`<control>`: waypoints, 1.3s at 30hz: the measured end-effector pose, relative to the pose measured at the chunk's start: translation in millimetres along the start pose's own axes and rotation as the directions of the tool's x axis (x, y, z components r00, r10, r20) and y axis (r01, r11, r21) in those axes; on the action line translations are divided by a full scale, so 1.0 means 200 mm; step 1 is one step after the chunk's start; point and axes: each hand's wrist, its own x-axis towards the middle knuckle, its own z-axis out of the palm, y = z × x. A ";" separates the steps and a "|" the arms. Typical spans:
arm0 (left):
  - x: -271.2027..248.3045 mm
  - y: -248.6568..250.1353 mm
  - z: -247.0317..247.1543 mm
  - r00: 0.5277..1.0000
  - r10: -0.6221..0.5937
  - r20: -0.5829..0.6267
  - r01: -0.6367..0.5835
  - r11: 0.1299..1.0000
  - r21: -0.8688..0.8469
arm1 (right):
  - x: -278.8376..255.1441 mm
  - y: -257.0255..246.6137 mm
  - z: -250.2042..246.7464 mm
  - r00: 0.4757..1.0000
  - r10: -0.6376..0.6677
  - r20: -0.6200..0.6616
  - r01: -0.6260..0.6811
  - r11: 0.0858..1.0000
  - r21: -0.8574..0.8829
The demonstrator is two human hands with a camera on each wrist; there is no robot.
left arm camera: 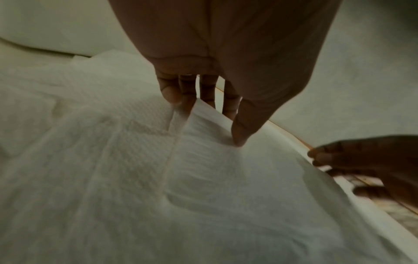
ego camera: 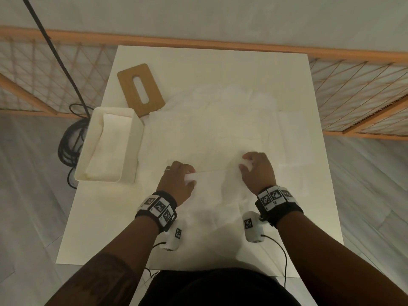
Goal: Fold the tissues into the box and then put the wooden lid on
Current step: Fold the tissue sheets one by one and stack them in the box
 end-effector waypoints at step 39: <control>0.16 0.46 -0.20 0.942 0.004 0.336 0.287 0.512 -0.810 | 0.16 -0.27 -0.62 0.957 -0.053 0.285 -0.241 0.401 0.884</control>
